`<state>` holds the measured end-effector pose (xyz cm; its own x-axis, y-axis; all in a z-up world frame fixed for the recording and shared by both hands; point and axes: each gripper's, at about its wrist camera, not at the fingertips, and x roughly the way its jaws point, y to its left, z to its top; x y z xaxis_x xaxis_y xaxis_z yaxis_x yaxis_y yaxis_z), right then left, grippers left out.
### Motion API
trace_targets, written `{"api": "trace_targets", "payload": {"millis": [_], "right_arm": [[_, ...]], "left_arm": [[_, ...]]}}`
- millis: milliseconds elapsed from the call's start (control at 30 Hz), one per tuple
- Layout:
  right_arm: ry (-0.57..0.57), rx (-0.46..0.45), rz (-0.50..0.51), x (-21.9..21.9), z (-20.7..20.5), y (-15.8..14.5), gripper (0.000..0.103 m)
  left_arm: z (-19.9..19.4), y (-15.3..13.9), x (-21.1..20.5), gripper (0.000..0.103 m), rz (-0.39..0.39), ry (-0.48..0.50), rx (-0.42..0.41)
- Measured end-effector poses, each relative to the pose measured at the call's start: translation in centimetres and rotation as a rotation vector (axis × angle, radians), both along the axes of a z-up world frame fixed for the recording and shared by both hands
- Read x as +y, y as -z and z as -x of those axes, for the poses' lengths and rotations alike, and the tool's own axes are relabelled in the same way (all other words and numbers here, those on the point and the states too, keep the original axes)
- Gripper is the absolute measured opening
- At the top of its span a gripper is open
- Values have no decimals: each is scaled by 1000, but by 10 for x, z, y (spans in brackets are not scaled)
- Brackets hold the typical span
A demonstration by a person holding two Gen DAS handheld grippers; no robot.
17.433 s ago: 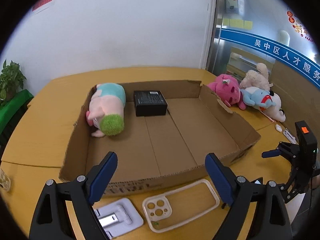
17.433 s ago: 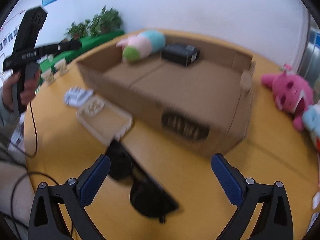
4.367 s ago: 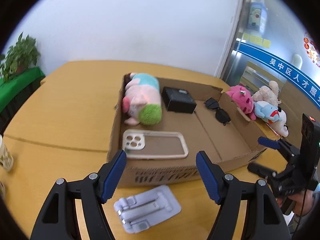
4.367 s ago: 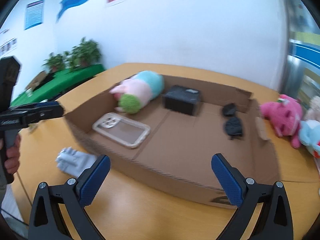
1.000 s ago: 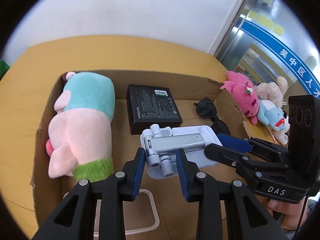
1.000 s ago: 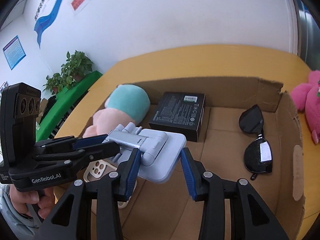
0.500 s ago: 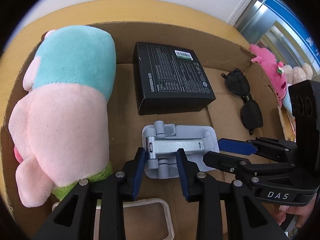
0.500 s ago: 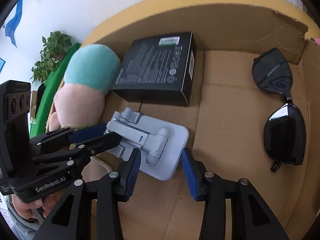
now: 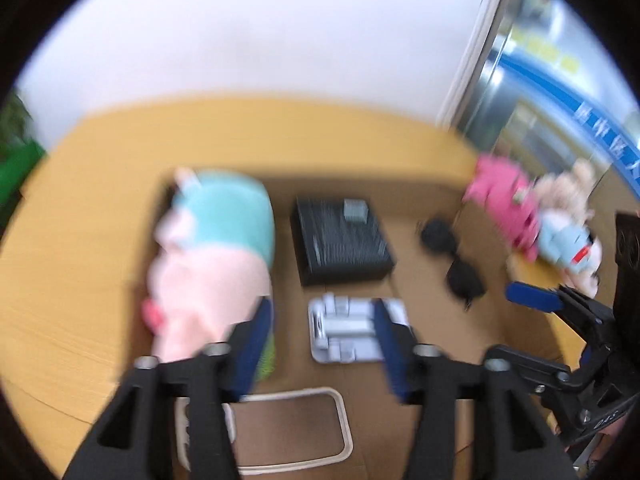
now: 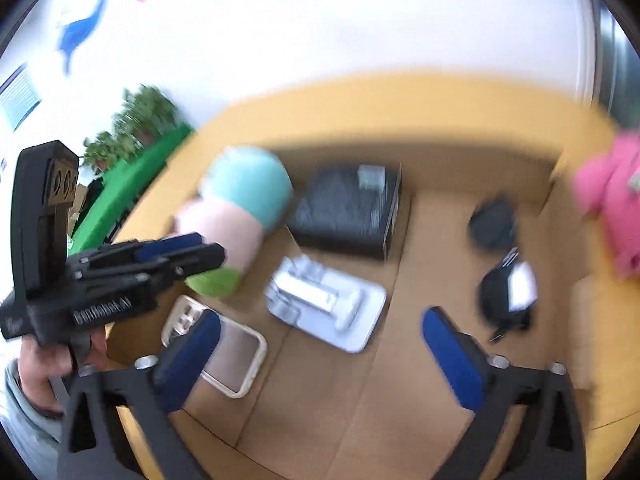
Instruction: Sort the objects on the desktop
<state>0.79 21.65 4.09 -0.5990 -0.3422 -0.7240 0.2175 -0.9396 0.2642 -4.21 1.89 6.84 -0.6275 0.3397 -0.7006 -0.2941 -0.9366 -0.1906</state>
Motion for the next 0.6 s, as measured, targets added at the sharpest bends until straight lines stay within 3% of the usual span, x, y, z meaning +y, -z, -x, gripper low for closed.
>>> {"api": "trace_targets", "payload": {"millis": [33,133,333,500,600], "right_arm": [[4,58,-18,0,-11,-11,103],[34,181,-73,-8,-50,-22,103],[116,244,-132,-31,-97,15,103],[203,303,-162,-30,-121,40,103],[232,315,-193,-26,-124,51,103]], "left_arm": [[-18,-12,-6,77,-7,-17,78],[-58,-27,-11,80,7,-27,209],[-107,-3,6,80,95,-13,298],[-114,39,23,80,233,-96,308],[-114,53,20,80,194,-129,296]]}}
